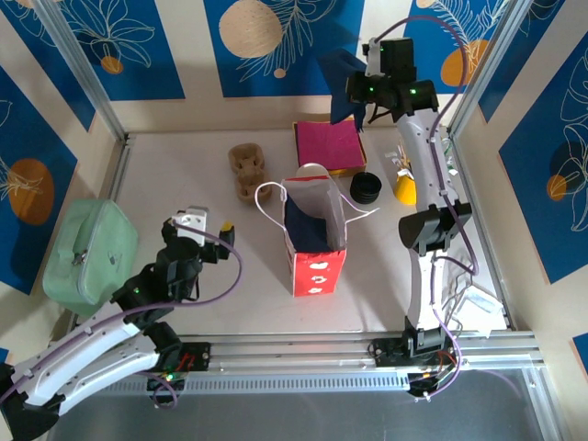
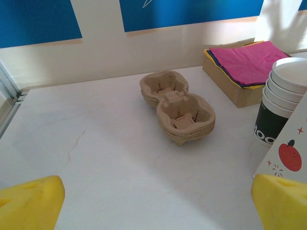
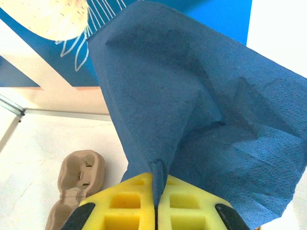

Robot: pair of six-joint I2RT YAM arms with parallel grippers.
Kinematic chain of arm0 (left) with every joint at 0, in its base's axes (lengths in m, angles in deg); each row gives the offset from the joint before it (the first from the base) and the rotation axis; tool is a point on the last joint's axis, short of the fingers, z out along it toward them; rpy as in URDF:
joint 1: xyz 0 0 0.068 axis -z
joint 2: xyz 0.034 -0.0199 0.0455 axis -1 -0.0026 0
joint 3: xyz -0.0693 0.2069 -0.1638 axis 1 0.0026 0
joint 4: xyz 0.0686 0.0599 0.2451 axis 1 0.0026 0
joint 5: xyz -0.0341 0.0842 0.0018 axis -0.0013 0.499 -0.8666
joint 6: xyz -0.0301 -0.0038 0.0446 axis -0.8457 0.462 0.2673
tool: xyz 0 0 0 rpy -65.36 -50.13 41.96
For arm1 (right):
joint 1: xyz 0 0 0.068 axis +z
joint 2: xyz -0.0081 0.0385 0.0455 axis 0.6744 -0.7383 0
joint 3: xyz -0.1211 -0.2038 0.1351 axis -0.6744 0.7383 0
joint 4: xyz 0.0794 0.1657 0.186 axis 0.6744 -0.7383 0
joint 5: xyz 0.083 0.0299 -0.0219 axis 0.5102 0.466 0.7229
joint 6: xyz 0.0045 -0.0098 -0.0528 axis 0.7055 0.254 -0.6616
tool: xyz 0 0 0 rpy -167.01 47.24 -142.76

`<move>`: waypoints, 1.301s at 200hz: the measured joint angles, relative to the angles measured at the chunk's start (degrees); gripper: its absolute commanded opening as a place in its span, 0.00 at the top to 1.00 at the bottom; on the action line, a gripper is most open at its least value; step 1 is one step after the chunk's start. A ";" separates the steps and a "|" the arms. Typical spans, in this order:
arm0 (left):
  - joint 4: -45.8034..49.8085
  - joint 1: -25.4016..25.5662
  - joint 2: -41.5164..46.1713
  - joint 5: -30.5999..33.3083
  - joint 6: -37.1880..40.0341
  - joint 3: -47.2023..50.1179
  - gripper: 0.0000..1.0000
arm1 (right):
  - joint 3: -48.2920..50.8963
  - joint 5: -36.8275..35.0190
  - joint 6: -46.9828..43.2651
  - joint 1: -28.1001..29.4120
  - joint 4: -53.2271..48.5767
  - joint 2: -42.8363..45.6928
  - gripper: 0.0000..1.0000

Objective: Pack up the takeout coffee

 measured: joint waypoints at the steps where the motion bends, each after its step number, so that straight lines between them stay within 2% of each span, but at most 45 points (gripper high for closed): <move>1: 0.04 0.00 0.04 -0.02 0.00 0.00 0.01 | -0.04 0.00 0.02 0.00 -0.04 0.15 0.98; 63: 1.68 0.00 2.12 -0.63 -1.03 0.00 0.01 | -0.31 2.80 1.75 -0.02 -3.67 6.49 0.98; 143: 3.50 0.00 2.84 -0.72 -1.05 0.00 0.01 | 0.83 14.71 7.58 -0.02 -6.93 16.02 0.98; 203: 4.15 0.00 3.58 -1.09 -1.07 0.00 0.01 | 10.97 25.57 14.32 2.32 -6.84 25.29 0.99; 260: 4.24 0.00 3.61 -1.09 -1.29 0.00 0.01 | 23.74 26.67 16.76 9.97 -6.29 32.02 0.99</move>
